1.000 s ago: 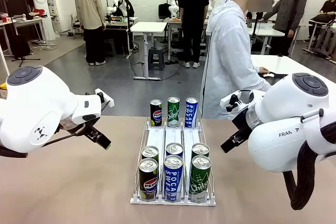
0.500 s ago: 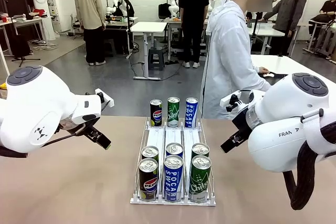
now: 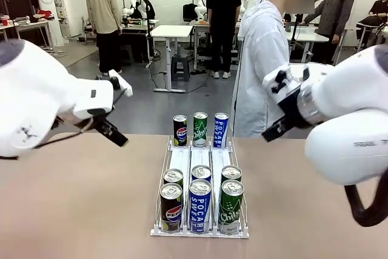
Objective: Retrieve and hand over the desired beverage to the person.
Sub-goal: Pick up a can of the same type that the person held from the Automatic Can Dispenser.
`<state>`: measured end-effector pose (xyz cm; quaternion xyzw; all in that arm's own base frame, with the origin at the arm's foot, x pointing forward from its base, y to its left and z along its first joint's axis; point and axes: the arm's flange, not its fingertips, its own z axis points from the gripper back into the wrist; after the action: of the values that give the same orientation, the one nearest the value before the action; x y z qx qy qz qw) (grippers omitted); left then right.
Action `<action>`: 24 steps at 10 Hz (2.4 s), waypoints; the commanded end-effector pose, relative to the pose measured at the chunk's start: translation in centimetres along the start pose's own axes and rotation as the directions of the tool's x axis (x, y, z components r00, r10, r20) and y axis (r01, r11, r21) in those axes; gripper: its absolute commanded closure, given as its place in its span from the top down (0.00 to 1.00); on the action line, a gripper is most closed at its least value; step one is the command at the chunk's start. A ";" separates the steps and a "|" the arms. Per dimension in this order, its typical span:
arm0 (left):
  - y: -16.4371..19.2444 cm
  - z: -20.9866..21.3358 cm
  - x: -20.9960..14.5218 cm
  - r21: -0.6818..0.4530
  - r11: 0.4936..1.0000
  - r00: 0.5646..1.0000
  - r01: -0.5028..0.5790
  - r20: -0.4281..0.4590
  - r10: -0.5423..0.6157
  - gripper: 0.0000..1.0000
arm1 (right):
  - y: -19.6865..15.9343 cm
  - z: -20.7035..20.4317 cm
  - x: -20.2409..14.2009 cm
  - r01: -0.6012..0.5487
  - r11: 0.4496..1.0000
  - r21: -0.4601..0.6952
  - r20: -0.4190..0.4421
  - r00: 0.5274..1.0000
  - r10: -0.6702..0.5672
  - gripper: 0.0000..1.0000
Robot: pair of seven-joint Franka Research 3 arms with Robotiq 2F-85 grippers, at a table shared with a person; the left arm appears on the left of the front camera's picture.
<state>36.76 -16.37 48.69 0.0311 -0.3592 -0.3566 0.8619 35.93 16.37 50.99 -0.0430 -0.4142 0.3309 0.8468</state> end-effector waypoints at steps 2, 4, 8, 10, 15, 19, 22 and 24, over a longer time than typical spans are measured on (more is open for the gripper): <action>-0.6 9.0 1.9 0.091 0.992 0.995 0.083 0.049 -0.088 1.00 | 2.2 11.0 -0.8 -0.033 0.998 -0.059 0.018 0.999 0.034 1.00; -1.5 12.3 2.7 0.168 0.980 0.991 0.102 0.066 -0.115 1.00 | 3.0 14.1 0.4 -0.073 0.994 -0.087 0.020 0.997 0.075 1.00; -0.9 12.3 2.8 0.127 0.988 0.991 0.092 0.087 -0.104 1.00 | 1.6 14.2 1.8 -0.050 0.995 -0.081 0.045 0.998 0.054 1.00; 0.6 13.7 2.3 -0.015 0.997 0.992 0.076 0.098 -0.074 1.00 | 0.3 15.4 1.1 -0.003 0.999 0.048 0.045 0.999 0.001 1.00; 12.9 16.9 -3.2 -0.397 0.897 0.965 -0.196 0.086 0.249 1.00 | -11.3 17.7 -5.5 0.321 0.853 0.411 0.107 0.912 -0.396 1.00; 19.2 18.5 -7.3 -0.360 0.853 0.880 -0.378 0.146 0.451 1.00 | -15.9 21.6 -10.3 0.474 0.813 0.338 0.204 0.806 -0.555 1.00; 19.9 19.3 -8.2 -0.353 0.844 0.874 -0.403 0.126 0.470 1.00 | -16.9 22.3 -10.5 0.482 0.818 0.314 0.200 0.809 -0.553 1.00; 19.9 19.3 -8.2 -0.353 0.844 0.874 -0.403 0.126 0.470 1.00 | -16.9 22.3 -10.5 0.482 0.818 0.314 0.200 0.809 -0.553 1.00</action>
<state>32.31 7.47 64.22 -0.2248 -0.3810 -0.1924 0.8760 23.66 -7.96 64.49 0.2160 -0.4845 0.1278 0.8380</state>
